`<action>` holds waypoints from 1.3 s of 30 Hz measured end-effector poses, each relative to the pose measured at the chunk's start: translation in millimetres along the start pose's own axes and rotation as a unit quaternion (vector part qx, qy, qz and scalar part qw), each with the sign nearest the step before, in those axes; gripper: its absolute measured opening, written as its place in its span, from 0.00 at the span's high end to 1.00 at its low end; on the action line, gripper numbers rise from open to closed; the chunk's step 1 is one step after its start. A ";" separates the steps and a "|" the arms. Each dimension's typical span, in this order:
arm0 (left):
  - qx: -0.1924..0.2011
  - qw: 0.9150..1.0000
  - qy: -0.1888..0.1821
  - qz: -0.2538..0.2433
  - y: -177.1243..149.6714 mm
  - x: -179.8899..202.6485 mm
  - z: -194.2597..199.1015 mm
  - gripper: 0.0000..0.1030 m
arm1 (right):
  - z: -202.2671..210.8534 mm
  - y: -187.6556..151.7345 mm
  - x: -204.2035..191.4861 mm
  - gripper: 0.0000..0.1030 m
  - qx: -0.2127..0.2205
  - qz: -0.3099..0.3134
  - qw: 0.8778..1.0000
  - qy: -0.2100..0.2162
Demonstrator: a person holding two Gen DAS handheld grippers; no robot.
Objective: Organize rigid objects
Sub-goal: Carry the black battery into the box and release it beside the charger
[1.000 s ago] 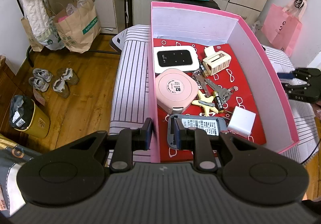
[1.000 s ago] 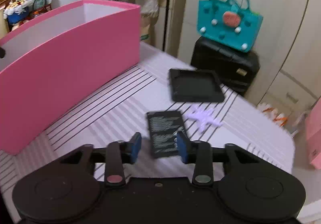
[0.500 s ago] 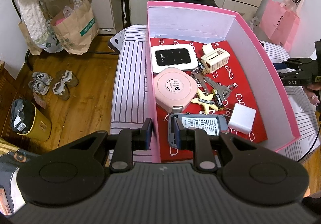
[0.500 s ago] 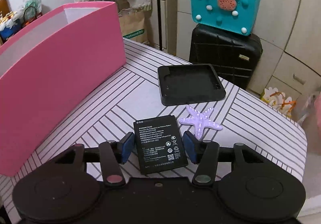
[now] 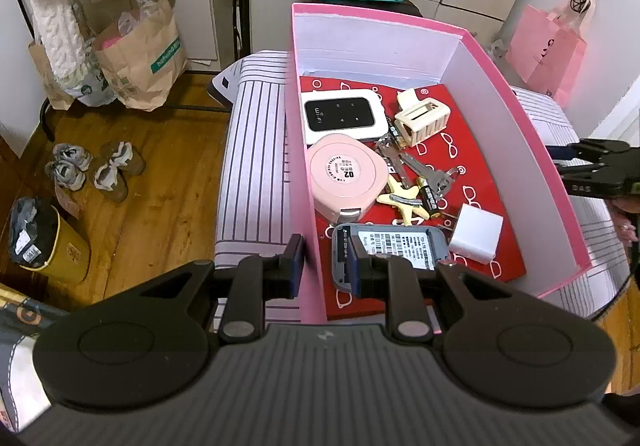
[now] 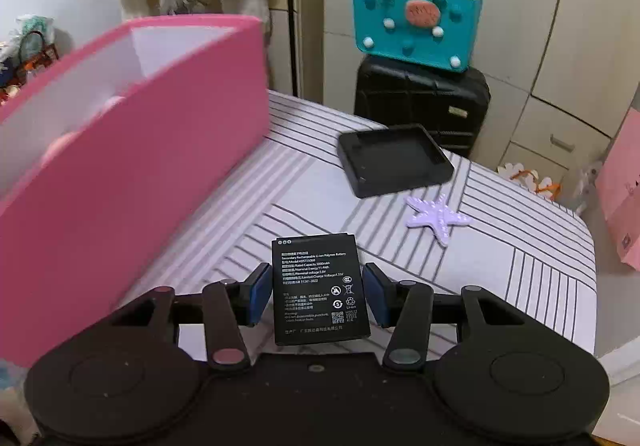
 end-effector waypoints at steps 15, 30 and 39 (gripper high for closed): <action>-0.019 0.999 0.006 -0.041 -0.7 4.1 -2.8 0.84 | 71.5 75.2 -104.8 0.47 0.055 0.060 0.981 0.174; -0.006 0.997 -0.014 -0.075 6.2 2.4 13.7 0.92 | -19.3 73.1 -193.5 0.47 -0.096 0.076 0.969 0.213; 0.002 0.996 -0.012 -0.089 5.1 4.1 14.5 0.92 | 16.1 90.7 -159.5 0.49 -0.041 -0.019 0.973 0.226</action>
Point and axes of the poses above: each gripper's, at about its wrist camera, not at the fingertips, and z roughly against the way its jaws point, x to its right, y to its top, the point moved 4 cm from there along -z, roughly the way its jaws point, and after that the axes turned 8 degrees about x, right-handed, at the moved point
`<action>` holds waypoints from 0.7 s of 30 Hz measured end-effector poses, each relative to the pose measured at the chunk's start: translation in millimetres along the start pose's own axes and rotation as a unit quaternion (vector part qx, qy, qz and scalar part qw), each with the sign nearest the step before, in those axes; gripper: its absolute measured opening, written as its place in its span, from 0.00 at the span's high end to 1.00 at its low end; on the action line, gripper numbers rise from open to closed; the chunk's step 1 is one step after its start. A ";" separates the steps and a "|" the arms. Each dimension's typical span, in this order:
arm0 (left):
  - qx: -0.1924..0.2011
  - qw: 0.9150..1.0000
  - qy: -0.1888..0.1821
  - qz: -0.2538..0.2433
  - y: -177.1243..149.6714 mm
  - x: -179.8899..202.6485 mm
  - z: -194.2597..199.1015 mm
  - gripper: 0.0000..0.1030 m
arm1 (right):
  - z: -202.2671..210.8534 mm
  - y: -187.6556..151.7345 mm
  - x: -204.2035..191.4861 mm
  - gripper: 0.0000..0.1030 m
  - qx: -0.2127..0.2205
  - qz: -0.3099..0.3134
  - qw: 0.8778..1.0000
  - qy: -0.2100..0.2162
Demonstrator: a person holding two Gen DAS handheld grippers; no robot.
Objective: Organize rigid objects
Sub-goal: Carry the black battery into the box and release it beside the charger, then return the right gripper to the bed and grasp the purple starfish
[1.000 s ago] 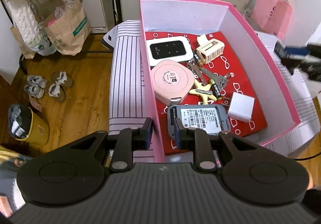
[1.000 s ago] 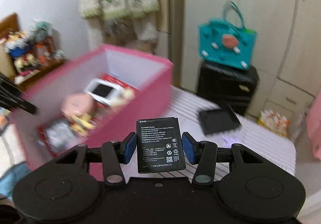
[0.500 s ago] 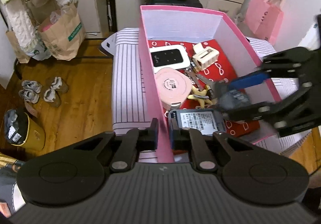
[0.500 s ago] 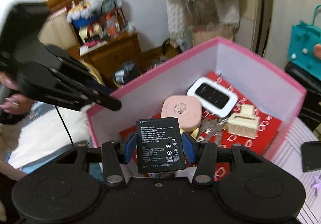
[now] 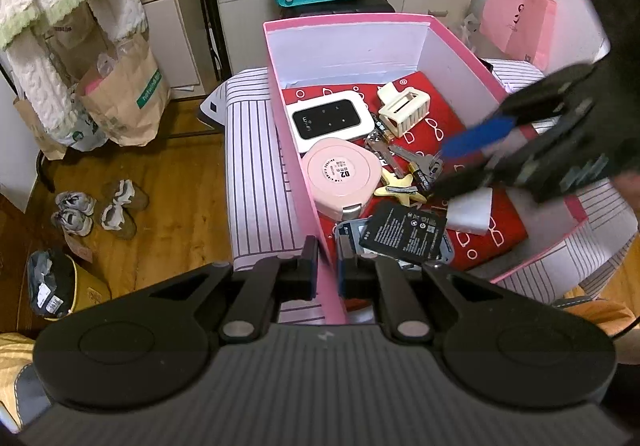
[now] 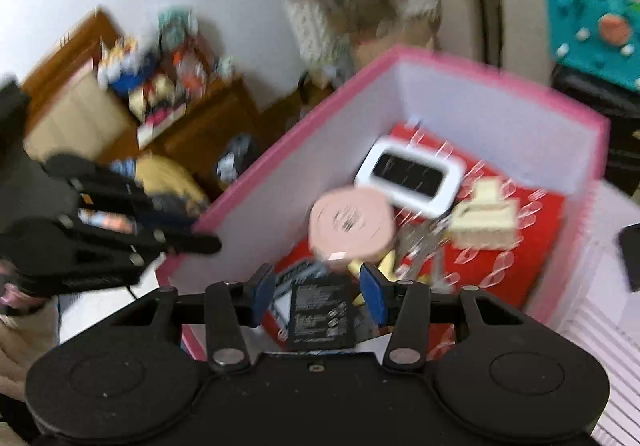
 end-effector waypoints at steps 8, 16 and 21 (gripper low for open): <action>0.003 1.000 0.003 0.011 -1.5 0.5 2.6 0.92 | 80.0 -7.1 55.9 0.49 0.095 -0.022 0.990 -0.102; -0.002 0.999 0.011 0.038 0.1 -2.6 2.1 0.92 | 100.6 -37.4 141.4 0.49 0.123 -0.009 0.964 -0.235; -0.003 0.999 0.015 0.046 -0.3 -2.1 1.4 0.92 | 84.6 -55.0 187.3 0.48 0.109 -0.014 0.962 -0.250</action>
Point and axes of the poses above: each gripper's, at about its wrist camera, not at the fingertips, and z roughly against the way its jaws point, x to its right, y to its top, the point moved 4 cm from there along -z, roughly the way its jaws point, and after that the axes turned 8 degrees about x, right-handed, at the moved point
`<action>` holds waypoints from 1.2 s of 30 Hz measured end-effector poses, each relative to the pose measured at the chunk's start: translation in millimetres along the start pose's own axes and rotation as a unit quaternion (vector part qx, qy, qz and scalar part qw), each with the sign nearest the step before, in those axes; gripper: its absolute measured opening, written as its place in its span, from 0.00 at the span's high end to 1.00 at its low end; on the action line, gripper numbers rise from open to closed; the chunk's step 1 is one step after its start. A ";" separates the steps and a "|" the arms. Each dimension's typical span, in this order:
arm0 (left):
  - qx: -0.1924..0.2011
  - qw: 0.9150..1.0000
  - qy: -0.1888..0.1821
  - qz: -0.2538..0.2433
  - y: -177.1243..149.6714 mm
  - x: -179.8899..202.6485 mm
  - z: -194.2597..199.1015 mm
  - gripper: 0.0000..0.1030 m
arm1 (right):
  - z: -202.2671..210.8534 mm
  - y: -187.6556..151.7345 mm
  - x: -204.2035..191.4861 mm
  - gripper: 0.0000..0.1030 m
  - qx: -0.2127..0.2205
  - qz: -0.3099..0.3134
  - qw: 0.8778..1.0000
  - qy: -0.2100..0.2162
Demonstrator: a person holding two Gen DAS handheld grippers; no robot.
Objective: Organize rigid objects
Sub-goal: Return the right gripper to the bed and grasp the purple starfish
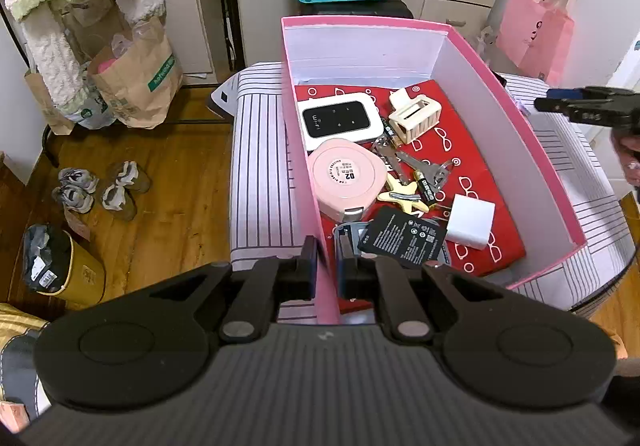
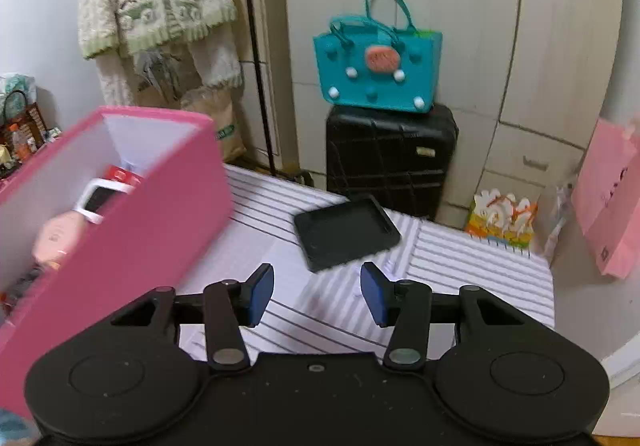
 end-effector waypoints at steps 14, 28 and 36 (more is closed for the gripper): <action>-0.003 1.000 0.003 0.003 1.2 0.9 -1.2 0.91 | -48.0 -28.4 26.2 0.35 0.015 -0.045 0.998 -0.037; 0.003 1.000 0.004 0.000 -0.6 4.8 -0.1 0.91 | -54.8 -35.5 23.4 0.64 0.024 -0.022 0.998 -0.048; 0.004 1.000 0.001 0.000 -1.4 4.3 2.6 0.91 | -38.9 -37.9 13.9 0.64 0.025 -0.027 0.998 -0.044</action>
Point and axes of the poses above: each gripper's, at about its wrist camera, not at the fingertips, and z roughly against the way its jaws point, x to its right, y to its top, the point moved 4 cm from there along -z, roughly the way its jaws point, and after that the axes turned 8 degrees about x, right-handed, at the moved point
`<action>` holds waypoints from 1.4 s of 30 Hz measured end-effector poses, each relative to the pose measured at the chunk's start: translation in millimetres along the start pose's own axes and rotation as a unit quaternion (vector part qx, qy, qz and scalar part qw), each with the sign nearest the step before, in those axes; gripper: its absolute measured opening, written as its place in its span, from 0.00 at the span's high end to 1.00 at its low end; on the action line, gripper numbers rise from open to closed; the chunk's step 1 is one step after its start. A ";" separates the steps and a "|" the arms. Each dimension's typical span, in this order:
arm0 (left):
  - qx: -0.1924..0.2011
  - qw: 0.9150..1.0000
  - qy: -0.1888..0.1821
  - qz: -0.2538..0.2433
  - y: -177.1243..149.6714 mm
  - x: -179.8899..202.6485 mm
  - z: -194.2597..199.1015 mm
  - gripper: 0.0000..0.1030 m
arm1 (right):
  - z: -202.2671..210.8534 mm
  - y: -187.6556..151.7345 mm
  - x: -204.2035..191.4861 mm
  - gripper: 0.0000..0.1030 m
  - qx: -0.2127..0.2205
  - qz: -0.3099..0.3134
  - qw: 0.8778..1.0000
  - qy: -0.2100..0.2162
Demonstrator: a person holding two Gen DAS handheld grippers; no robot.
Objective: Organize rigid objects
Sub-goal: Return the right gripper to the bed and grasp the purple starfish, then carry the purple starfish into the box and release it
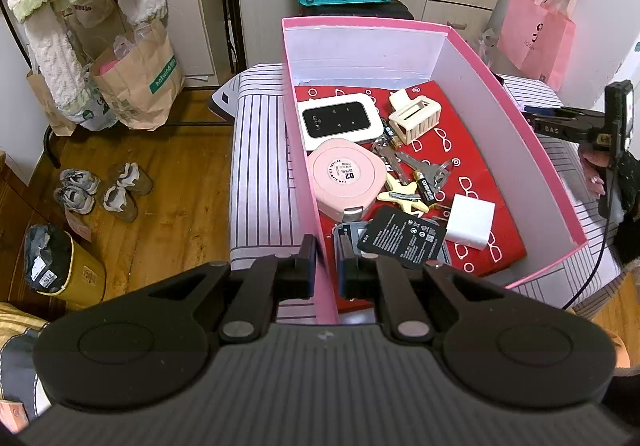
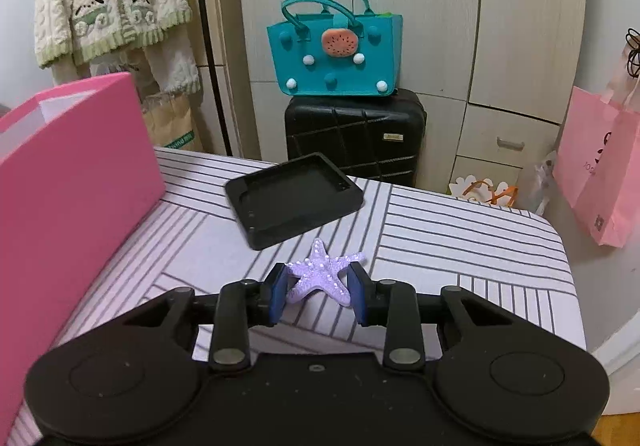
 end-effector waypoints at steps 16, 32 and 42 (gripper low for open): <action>0.008 1.000 -0.009 0.004 0.1 -7.3 0.4 0.91 | 99.5 45.9 -77.4 0.64 0.065 0.037 0.990 0.123; 0.011 1.000 -0.016 0.007 -2.1 -9.7 -0.9 0.91 | 57.8 67.2 -200.0 0.64 -0.029 0.148 0.952 0.267; 0.014 1.000 -0.019 0.010 -4.0 -10.5 -2.0 0.91 | 4.2 53.7 -223.4 0.62 -0.093 0.223 0.933 0.265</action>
Point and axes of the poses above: each gripper's, at about its wrist camera, not at the fingertips, and z roughly against the way its jaws point, x to its right, y to its top, the point moved 4 cm from there along -z, roughly the way its jaws point, and after that the axes turned 8 degrees about x, right-handed, at the moved point
